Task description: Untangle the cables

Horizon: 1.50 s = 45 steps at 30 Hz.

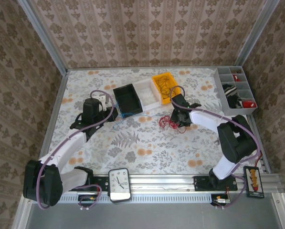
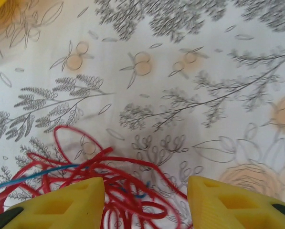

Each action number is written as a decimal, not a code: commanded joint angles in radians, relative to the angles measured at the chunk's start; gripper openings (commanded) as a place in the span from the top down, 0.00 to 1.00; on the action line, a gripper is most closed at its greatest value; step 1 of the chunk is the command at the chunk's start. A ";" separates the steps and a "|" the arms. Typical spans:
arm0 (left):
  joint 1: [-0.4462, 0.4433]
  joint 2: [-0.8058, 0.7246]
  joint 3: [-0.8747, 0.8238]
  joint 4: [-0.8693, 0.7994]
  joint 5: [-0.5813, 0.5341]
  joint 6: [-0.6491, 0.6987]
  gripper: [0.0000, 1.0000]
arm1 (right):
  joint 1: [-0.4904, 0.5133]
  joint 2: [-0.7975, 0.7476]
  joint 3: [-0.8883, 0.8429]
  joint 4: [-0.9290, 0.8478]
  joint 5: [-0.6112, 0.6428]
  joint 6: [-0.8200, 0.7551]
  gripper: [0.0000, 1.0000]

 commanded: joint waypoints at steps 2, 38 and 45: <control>0.082 -0.090 -0.030 -0.083 -0.236 -0.085 1.00 | -0.050 -0.024 -0.025 -0.065 0.045 0.071 0.49; 0.206 -0.209 0.254 -0.443 -0.690 -0.180 1.00 | 0.037 0.145 0.083 -0.161 -0.069 -0.007 0.49; 0.386 -0.251 0.333 -0.532 -0.764 -0.152 1.00 | -0.096 0.090 -0.046 -0.075 -0.149 0.145 0.49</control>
